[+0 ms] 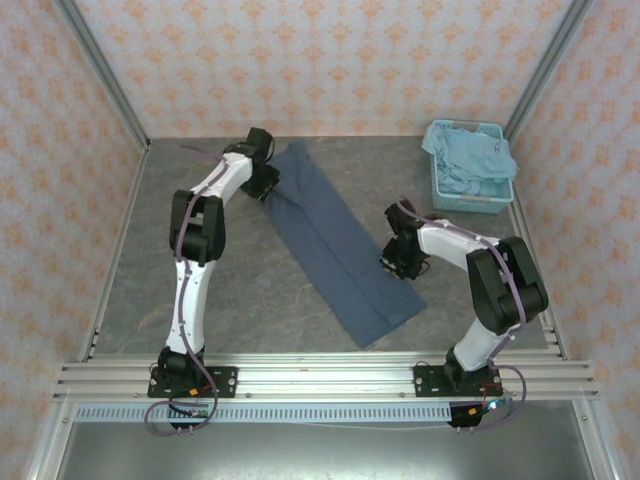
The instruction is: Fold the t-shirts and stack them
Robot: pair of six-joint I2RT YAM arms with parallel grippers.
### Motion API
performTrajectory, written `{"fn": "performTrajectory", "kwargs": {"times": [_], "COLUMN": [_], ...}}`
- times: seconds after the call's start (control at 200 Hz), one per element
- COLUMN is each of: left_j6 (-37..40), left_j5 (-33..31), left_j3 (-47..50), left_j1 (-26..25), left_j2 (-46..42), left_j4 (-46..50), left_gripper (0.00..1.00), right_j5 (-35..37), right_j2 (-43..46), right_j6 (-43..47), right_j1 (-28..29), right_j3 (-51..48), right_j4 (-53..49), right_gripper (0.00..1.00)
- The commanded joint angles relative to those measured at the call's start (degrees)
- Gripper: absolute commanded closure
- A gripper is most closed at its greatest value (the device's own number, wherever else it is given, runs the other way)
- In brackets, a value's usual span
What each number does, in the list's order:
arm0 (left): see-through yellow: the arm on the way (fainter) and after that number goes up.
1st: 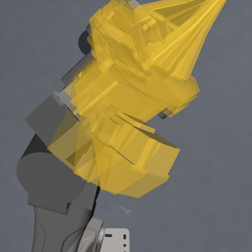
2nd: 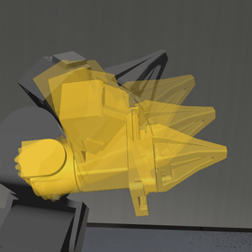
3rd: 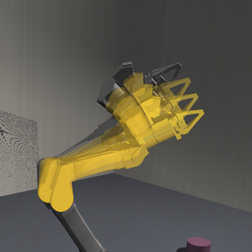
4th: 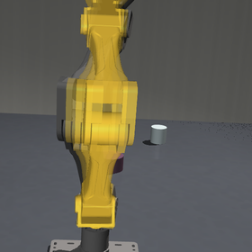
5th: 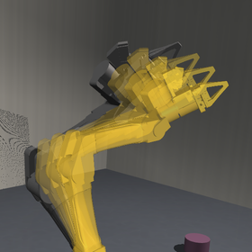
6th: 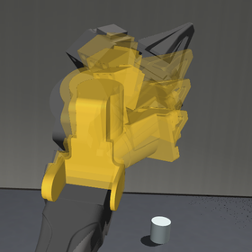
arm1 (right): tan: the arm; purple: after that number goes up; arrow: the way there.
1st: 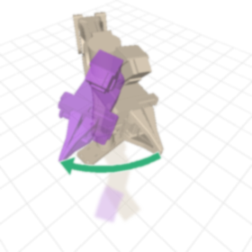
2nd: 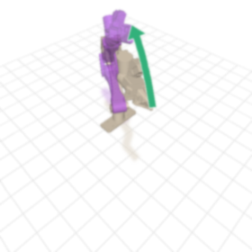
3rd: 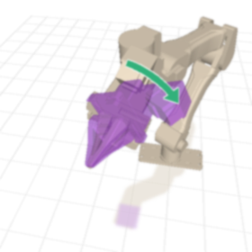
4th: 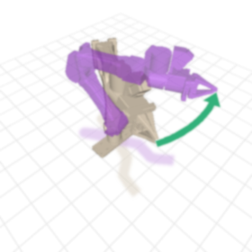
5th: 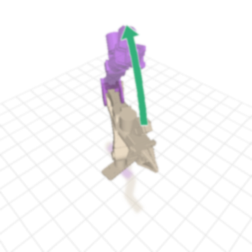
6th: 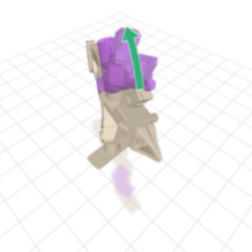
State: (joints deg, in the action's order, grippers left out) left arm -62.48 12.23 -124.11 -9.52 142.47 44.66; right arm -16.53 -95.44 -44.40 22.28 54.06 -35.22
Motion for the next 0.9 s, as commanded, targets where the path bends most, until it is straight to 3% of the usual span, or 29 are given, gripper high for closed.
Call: {"fn": "performTrajectory", "kwargs": {"times": [0.0,0.115,0.215,0.355,0.465,0.525,0.595,0.766,0.896], "left_j6": [1.37,-1.26,-4.11,0.31,7.48,11.95,15.08,19.52,21.17], "left_j5": [4.21,6.79,7.31,3.68,-0.78,-2.13,-0.73,10.93,20.24], "left_j3": [-11.39,-27.11,-33.77,-34.36,-33.36,-27.11,-12.41,22.87,48.06], "left_j1": [-2.77,-4.35,-4.75,-4.14,-3.74,-4.01,-4.53,-6.44,-11.36], "left_j2": [10.63,20.3,24.23,19.22,11.21,4.07,-6.64,-28.25,-42.98], "left_j4": [-2.69,-5.73,-9.35,-7.57,0.87,3.35,1.61,3.32,3.72], "left_gripper": [0.65,0.63,0.6,0.45,0.32,0.29,0.29,0.37,0.43], "right_j5": [-3.03,-4.34,-1.36,4.83,7.93,9.24,9.49,3.7,-4.84], "right_j2": [-0.81,-0.42,0.87,4.37,9.0,11.76,15.04,20.08,23.2], "right_j6": [-8.26,-15.27,-17.75,-16.78,-15.29,-13.77,-10.79,-1.84,1.39], "right_j1": [4.7,8.7,10.4,9.82,9.36,9.19,9.18,9.27,9.27], "right_j3": [-3.9,-4.38,-3.04,-1.51,-1.85,-1.86,-2.01,-2.09,-4.31], "right_j4": [-2.66,0.31,-1.53,-7.22,-10.26,-12.14,-13.17,-15.83,-14.97], "right_gripper": [0.84,0.84,0.83,0.79,0.75,0.71,0.67,0.59,0.5]}}
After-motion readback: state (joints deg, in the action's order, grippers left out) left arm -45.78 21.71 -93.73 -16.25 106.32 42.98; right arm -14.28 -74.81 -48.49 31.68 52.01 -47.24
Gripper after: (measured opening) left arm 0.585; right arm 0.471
